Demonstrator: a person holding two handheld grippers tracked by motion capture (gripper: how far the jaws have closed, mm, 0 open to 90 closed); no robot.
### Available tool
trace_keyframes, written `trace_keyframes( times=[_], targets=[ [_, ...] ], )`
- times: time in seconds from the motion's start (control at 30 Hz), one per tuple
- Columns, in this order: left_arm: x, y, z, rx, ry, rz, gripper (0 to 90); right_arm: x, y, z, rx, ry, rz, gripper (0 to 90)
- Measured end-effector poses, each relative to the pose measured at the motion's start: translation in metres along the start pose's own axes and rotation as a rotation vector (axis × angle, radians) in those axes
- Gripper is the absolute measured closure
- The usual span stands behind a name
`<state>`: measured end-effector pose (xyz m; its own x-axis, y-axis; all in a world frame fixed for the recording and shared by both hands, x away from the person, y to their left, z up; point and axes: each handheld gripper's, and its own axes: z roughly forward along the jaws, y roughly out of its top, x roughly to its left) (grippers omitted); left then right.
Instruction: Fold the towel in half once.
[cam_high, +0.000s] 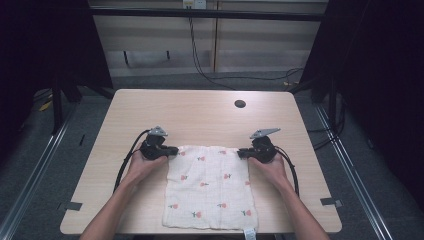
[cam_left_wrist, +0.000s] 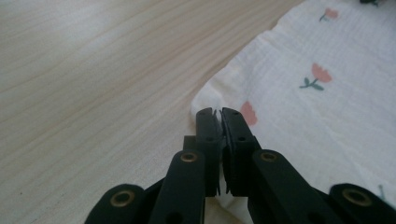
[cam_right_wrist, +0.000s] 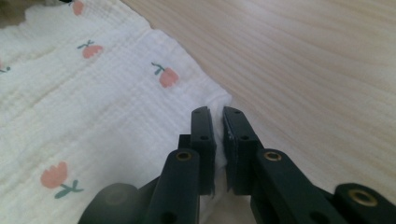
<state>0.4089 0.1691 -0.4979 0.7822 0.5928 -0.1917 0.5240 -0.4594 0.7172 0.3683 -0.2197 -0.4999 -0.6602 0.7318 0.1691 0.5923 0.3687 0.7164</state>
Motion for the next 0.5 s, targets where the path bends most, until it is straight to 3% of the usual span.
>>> trace_keyframes(
  times=[0.03, 0.07, 0.2, 0.23, 0.5],
  targets=[
    [0.0, 0.0, 0.0, 0.0, 0.0, 0.0, 86.3, 0.0, 0.0, 0.0, 0.0, 0.0, 0.0, 83.2],
    [0.0, -0.002, -0.005, -0.031, -0.003, -0.023, 86.3, 0.0, 0.0, -0.004, -0.027, 0.011, -0.012, 82.5],
    [-0.002, -0.002, -0.011, -0.057, -0.009, -0.025, 86.4, 0.0, 0.001, -0.006, -0.037, 0.016, -0.005, 83.3],
    [-0.003, 0.001, -0.016, -0.088, -0.026, -0.038, 86.4, 0.001, 0.002, -0.009, -0.05, 0.025, 0.004, 83.9],
    [-0.003, 0.01, -0.033, -0.148, -0.04, -0.016, 86.5, -0.001, 0.007, -0.019, -0.107, 0.048, 0.018, 84.3]
  ],
)
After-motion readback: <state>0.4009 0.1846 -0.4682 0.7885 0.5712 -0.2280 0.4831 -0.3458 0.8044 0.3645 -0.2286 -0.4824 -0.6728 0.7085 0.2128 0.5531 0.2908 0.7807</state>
